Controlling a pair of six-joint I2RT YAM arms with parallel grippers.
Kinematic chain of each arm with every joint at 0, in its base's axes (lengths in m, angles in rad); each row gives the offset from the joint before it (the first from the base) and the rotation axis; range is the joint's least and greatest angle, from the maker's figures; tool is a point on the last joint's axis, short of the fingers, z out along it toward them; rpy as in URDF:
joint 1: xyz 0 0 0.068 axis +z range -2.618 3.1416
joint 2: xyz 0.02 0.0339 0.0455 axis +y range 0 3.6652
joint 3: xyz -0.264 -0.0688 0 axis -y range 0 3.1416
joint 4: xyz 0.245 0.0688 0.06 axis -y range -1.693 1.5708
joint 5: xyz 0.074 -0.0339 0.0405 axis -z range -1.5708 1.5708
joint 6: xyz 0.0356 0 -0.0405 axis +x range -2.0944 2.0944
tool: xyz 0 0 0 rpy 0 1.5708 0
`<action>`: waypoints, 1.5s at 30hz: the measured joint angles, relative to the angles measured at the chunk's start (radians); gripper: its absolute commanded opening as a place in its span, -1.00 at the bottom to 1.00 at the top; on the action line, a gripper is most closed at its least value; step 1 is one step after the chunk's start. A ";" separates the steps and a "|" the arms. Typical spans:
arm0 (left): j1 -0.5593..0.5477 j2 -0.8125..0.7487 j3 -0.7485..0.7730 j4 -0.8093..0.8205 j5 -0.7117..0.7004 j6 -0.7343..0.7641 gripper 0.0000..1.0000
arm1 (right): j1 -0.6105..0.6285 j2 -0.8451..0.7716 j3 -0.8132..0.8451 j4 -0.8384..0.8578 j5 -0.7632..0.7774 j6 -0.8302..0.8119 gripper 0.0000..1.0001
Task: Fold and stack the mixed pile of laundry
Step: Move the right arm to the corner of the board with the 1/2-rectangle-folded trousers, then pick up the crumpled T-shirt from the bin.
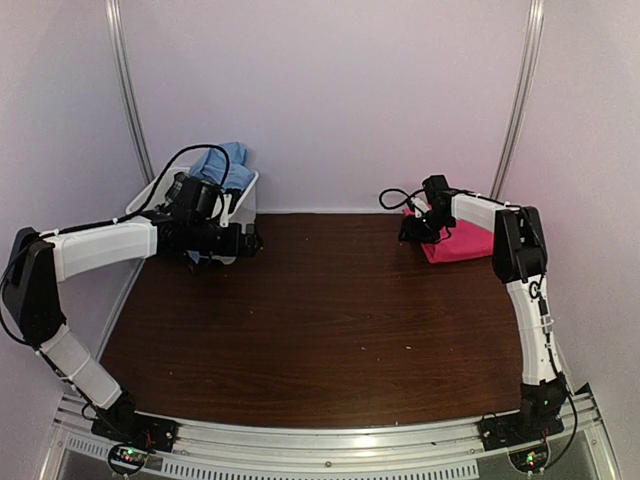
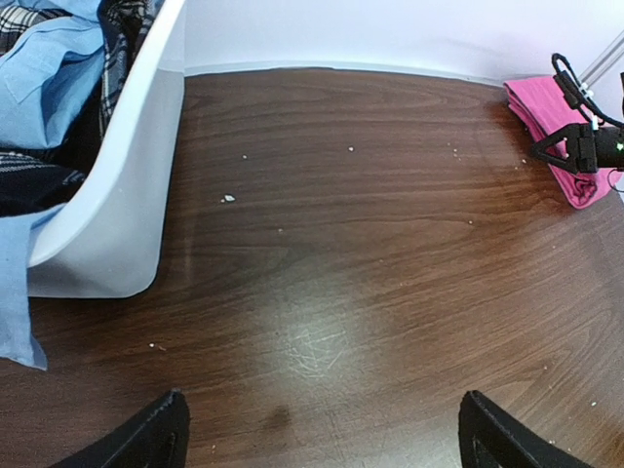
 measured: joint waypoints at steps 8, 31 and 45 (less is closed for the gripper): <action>0.006 0.000 0.003 -0.019 -0.058 0.000 0.95 | -0.040 0.061 0.096 -0.005 0.029 0.043 0.02; 0.241 -0.085 0.378 -0.161 -0.102 0.122 0.95 | -0.063 -1.107 -0.691 0.519 0.194 -0.048 1.00; 0.467 0.375 0.743 -0.217 0.071 0.138 0.95 | -0.087 -1.204 -0.952 0.477 0.194 0.002 1.00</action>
